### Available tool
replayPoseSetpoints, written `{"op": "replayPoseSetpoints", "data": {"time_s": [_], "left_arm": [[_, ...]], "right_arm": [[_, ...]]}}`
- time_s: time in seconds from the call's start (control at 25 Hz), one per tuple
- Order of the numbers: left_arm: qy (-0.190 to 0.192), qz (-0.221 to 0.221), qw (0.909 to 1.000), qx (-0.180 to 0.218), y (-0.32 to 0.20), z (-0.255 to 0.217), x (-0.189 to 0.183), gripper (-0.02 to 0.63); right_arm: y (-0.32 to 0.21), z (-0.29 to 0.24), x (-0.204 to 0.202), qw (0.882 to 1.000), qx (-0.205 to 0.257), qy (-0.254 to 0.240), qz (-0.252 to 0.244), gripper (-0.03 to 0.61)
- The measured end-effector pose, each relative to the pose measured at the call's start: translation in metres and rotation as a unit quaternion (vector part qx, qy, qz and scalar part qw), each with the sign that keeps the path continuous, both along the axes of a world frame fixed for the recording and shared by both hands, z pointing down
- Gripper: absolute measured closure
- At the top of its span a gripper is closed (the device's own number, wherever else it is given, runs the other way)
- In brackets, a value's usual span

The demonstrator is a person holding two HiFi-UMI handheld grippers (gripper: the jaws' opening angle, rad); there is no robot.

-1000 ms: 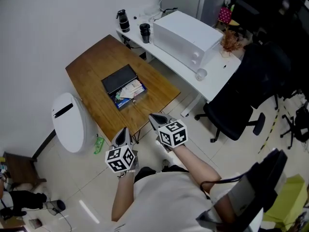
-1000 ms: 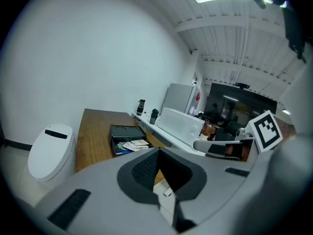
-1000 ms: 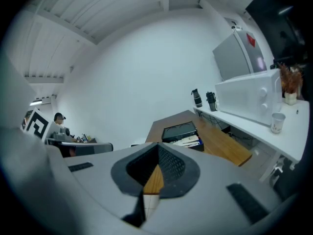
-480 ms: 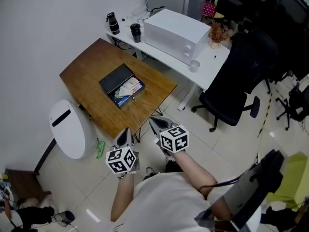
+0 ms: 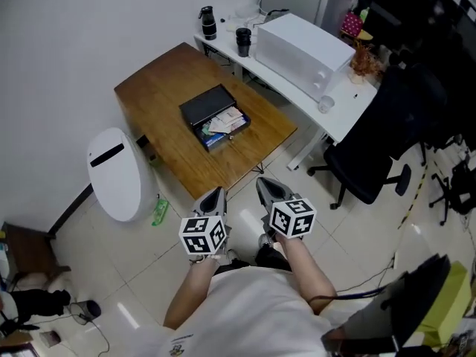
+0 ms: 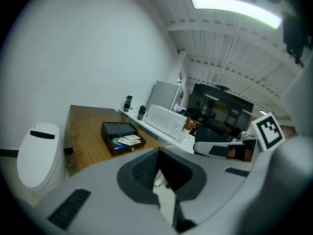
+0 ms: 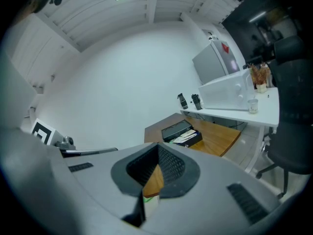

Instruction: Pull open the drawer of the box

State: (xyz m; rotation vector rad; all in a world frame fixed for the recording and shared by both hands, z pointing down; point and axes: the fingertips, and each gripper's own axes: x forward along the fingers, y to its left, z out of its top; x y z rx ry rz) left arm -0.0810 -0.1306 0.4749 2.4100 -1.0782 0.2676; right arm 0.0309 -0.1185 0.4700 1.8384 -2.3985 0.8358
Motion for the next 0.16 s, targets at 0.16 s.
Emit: {"op": "replayPoseSetpoints", "data": {"time_s": [0.16], "left_arm": [[-0.001,-0.003,1.0,0.0,-0.002,0.001,-0.016,0.611]], "right_arm": [[-0.002,0.004,-0.015,1.0,-0.003,0.005,0.0,0.591]]}}
